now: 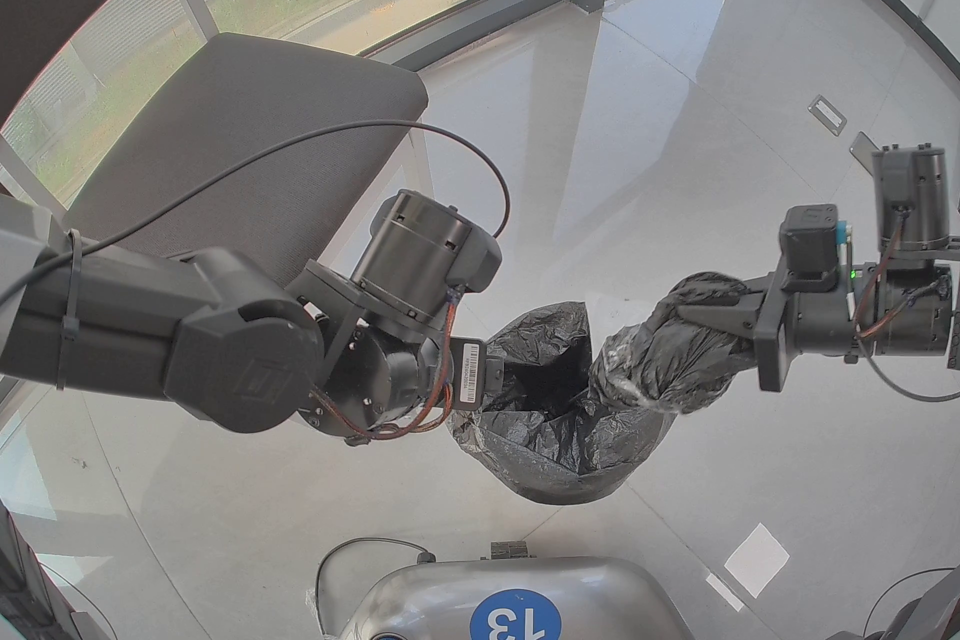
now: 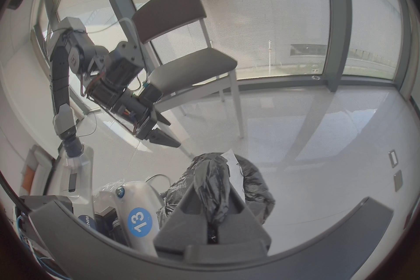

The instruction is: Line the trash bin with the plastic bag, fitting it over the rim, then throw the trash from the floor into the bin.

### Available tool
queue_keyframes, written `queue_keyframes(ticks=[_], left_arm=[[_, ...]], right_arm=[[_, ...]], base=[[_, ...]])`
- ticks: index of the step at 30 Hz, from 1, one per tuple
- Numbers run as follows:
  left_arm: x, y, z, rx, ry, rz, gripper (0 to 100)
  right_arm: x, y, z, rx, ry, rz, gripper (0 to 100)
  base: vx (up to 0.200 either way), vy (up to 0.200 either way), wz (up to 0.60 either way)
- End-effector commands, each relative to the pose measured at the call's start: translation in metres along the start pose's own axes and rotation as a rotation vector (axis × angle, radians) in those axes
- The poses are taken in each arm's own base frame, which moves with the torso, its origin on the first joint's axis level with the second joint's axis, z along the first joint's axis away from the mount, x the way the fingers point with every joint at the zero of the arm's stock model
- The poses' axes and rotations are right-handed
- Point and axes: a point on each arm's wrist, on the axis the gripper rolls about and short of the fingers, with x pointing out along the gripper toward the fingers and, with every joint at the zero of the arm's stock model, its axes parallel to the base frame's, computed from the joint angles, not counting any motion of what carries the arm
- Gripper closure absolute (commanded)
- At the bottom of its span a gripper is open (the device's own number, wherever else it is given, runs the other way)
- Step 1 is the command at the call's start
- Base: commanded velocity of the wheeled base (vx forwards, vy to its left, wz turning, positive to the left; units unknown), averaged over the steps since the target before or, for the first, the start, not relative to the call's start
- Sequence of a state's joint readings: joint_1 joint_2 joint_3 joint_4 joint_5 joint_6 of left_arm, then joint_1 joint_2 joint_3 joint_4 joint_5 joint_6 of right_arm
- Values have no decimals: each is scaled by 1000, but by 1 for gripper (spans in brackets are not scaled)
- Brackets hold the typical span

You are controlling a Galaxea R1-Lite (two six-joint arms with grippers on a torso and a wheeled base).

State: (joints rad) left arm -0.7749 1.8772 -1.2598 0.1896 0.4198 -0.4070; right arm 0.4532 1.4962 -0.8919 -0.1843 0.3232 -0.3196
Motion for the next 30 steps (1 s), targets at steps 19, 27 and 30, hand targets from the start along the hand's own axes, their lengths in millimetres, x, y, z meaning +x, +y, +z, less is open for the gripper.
queue_keyframes(ticks=[19,27,30], left_arm=[[-15,11,11,-41,-61,-5,0],[-19,13,13,-47,-71,-10,0],[-21,14,13,-50,-73,-8,0]], right_arm=[[145,-25,-55,72,241,105,100],[179,-41,-78,101,286,95,100],[188,-45,-89,114,307,94,100]], base=[[0,0,0],[0,0,0],[0,0,0]])
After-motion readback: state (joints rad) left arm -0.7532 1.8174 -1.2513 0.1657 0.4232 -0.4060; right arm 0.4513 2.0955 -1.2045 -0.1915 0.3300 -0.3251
